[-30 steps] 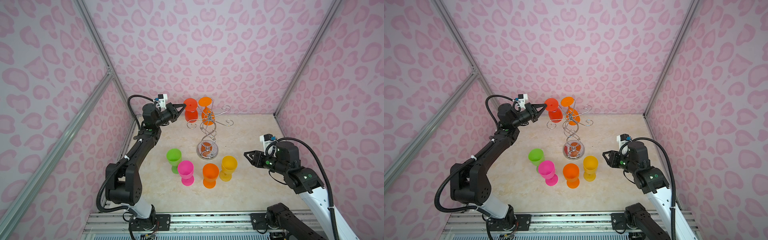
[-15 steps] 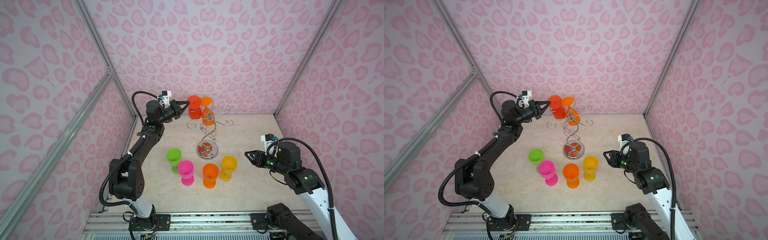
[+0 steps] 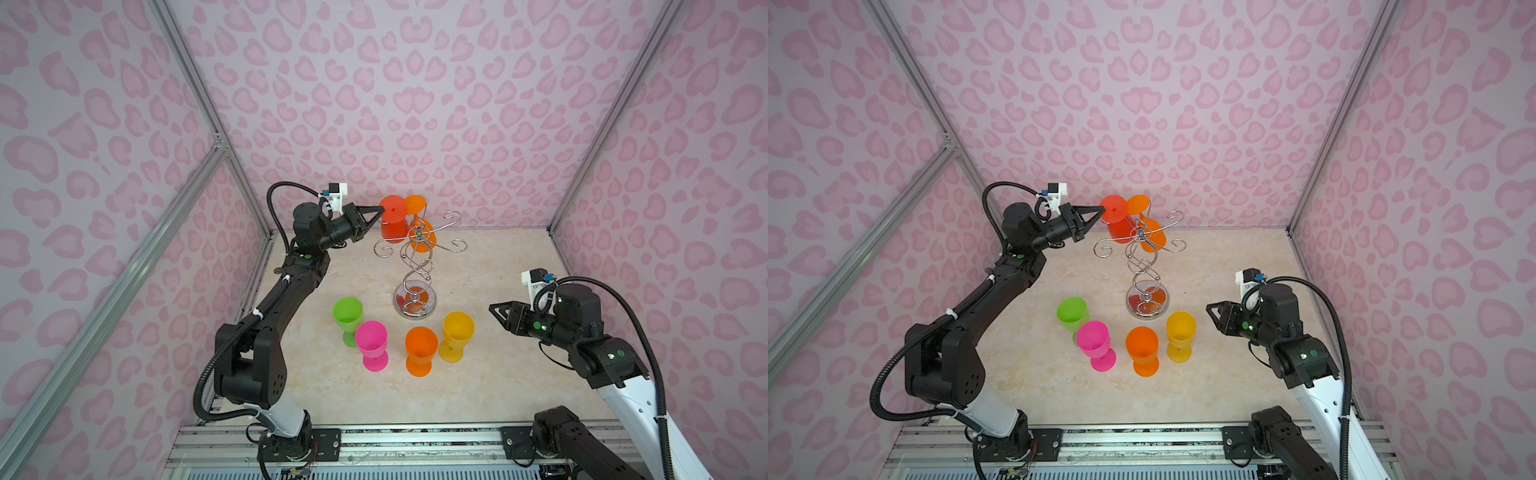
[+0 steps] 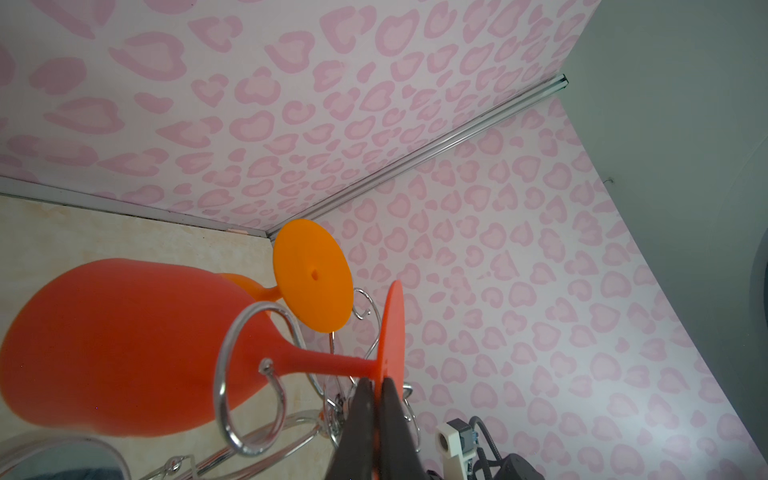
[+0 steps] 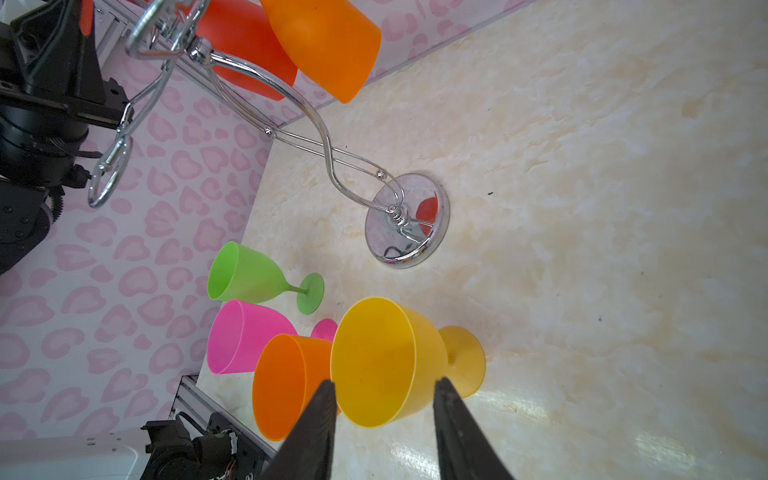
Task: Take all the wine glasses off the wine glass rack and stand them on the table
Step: 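Slide the red glass off its rack hook and lift it with the left gripper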
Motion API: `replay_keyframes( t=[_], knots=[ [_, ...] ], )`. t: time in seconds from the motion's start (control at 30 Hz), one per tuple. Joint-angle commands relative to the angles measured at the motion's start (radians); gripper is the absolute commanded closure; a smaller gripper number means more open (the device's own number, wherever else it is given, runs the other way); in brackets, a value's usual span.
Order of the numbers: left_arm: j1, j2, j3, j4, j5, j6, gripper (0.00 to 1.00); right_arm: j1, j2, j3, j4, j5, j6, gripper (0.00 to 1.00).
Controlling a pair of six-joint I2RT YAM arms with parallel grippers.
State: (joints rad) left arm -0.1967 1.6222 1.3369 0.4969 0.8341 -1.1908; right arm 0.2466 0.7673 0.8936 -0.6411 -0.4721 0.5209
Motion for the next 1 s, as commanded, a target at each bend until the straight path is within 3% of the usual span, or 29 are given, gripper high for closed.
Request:
replay_keyframes(
  t=[0.0, 0.5, 0.7, 0.97],
  knots=[
    [0.002, -0.028, -0.03, 0.008, 0.033, 0.031, 0.98, 0.0, -0.003, -0.008, 0.025, -0.006, 0.004, 0.6],
    [0.034, -0.133, -0.14, -0.055, 0.048, 0.085, 0.98, -0.001, -0.006, -0.011, 0.027, -0.006, 0.013, 0.6],
    [0.097, -0.208, -0.19, -0.073, 0.055, 0.09, 0.98, 0.0, -0.003, -0.013, 0.033, -0.01, 0.016, 0.6],
    [0.242, -0.411, -0.291, -0.163, 0.085, 0.096, 0.98, -0.002, -0.005, -0.009, 0.029, -0.003, 0.01, 0.6]
  ],
)
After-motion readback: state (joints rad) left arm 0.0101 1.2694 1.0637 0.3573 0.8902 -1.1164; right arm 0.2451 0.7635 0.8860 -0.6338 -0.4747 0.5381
